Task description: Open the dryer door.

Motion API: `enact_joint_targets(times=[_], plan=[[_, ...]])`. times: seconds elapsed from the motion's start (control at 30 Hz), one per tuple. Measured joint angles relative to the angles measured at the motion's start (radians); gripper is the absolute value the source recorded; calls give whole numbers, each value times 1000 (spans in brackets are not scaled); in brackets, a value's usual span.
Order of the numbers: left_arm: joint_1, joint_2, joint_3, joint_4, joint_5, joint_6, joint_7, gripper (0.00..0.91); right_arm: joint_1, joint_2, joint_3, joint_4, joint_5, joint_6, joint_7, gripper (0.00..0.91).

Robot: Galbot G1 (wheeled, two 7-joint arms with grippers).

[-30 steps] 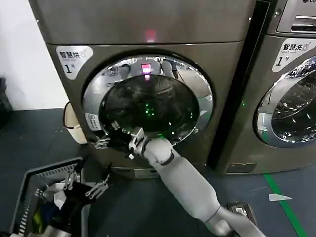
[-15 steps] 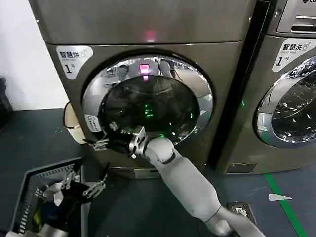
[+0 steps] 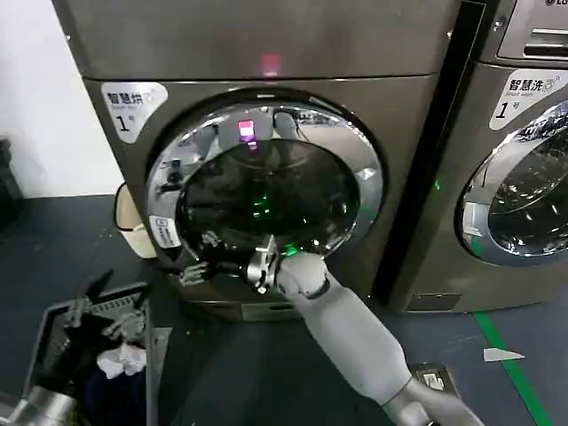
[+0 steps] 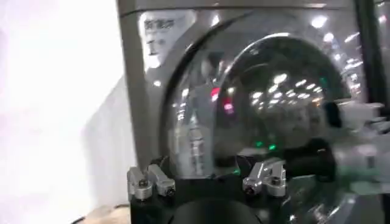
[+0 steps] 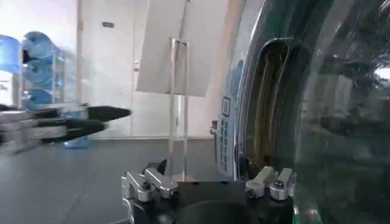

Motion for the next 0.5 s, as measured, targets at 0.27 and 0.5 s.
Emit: enact_joint_targets(times=[0.27, 0.5], plan=[[-35, 45, -108, 37, -32, 44, -4, 907, -11, -21, 3, -3, -18, 22, -122, 907], [-63, 80, -132, 52, -13, 79, 27, 907, -29, -43, 14, 8, -18, 49, -206, 907]])
